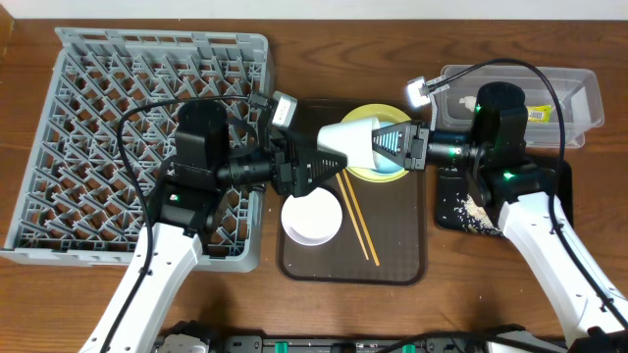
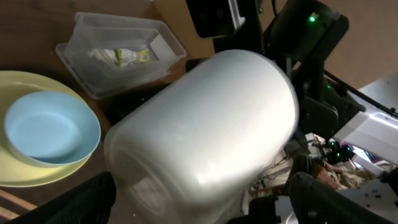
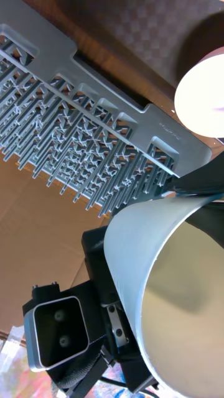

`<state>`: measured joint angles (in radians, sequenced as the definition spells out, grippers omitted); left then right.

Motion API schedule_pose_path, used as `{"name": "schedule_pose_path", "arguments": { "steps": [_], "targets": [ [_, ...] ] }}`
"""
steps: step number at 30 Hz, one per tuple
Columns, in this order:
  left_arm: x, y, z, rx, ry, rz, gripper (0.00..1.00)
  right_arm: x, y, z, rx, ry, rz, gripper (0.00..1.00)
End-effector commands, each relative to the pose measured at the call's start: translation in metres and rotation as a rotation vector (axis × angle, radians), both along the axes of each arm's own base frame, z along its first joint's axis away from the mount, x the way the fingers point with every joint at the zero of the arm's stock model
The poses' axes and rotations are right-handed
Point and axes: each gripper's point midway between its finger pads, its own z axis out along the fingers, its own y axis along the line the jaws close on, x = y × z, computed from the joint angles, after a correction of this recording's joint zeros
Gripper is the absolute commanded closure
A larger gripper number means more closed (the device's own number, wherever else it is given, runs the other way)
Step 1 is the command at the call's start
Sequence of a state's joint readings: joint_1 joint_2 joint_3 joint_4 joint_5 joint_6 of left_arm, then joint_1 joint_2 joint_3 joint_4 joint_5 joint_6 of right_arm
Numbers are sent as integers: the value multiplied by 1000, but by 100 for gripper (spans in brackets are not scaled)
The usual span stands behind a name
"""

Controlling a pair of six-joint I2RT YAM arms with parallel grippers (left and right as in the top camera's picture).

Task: Sort waste into correct bins and load items into the dishwasher
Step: 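Hand the white cup from the right gripper to the left gripper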

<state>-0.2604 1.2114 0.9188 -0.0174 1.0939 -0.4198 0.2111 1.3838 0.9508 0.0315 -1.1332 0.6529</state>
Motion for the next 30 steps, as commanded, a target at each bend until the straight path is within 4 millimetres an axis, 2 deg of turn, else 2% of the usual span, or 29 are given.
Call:
{"name": "schedule_pose_path", "arguments": {
  "steps": [1, 5, 9, 11, 19, 26, 30],
  "targets": [
    [5, -4, 1, 15, -3, 20, 9, -16, 6, 12, 45, 11, 94, 99],
    [15, 3, -13, 70, 29, 105, 9, -15, 3, 13, 49, 13, 92, 99],
    [16, 3, -13, 72, 30, 110, 9, -15, 1, 13, 52, 16, 93, 99],
    [15, 1, -10, 56, 30, 101, 9, -15, 2, 13, 53, 21, 94, 99],
    [1, -10, 29, -73, -63, -33, 10, -22, 9, 14, 56, 28, 123, 99],
    [-20, -22, 33, -98, -44, -136, 14, -22, 10, 15, 58, 18, 126, 99],
    [-24, -26, 33, -99, -43, -152, 14, -22, 10, 22, 77, 13, 136, 99]
  ]
}}
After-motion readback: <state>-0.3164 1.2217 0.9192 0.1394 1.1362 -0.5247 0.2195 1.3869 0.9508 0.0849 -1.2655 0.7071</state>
